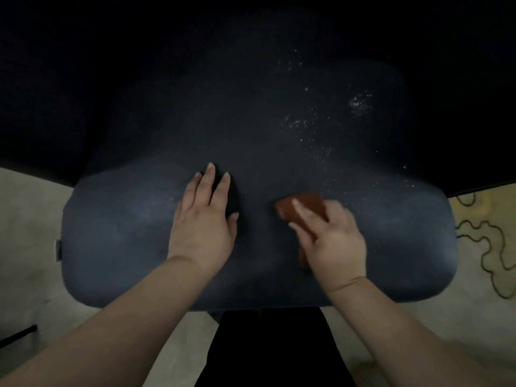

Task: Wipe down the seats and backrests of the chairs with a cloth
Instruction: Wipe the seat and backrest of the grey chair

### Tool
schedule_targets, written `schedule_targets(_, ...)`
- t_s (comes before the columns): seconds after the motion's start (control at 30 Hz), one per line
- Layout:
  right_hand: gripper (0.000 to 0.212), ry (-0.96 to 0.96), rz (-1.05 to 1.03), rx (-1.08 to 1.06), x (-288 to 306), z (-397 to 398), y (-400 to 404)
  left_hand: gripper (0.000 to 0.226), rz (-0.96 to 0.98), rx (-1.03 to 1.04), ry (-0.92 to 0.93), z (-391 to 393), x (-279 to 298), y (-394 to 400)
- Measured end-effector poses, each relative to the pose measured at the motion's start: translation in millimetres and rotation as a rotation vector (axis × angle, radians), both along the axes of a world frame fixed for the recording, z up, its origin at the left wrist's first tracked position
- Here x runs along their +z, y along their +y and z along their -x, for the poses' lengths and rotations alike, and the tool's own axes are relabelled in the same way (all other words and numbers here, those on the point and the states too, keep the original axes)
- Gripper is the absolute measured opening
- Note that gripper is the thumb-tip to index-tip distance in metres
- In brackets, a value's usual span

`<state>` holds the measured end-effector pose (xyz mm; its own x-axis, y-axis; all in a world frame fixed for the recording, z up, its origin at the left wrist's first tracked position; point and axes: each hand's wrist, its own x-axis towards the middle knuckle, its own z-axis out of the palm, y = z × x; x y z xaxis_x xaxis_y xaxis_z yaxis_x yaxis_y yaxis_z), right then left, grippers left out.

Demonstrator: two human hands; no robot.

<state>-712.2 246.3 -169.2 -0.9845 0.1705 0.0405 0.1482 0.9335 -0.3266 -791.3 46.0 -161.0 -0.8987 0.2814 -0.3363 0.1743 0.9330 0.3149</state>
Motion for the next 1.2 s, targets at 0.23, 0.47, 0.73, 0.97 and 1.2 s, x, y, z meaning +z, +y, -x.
schedule_targets(0.23, 0.042, -0.009, -0.004, 0.156, -1, -12, -26, 0.067, -0.003, -0.027, -0.002, -1, -1, -3)
schedule_targets(0.47, 0.042, 0.031, 0.033, -0.113, -6, -27, -33, 0.065, -0.023, -0.024, -0.006, -9, 0, -8)
schedule_targets(0.73, 0.036, 0.022, 0.076, 0.014, -13, -43, -63, 0.063, -0.022, 0.005, 0.029, -17, -5, -15)
schedule_targets(0.97, 0.038, 0.009, 0.064, -0.393, -9, -55, -15, 0.064, -0.014, -0.095, 0.044, -25, -8, 7)
schedule_targets(1.2, 0.039, -0.023, -0.007, -0.491, -9, -61, 52, 0.068, 0.027, -0.132, 0.067, -14, -10, 34)
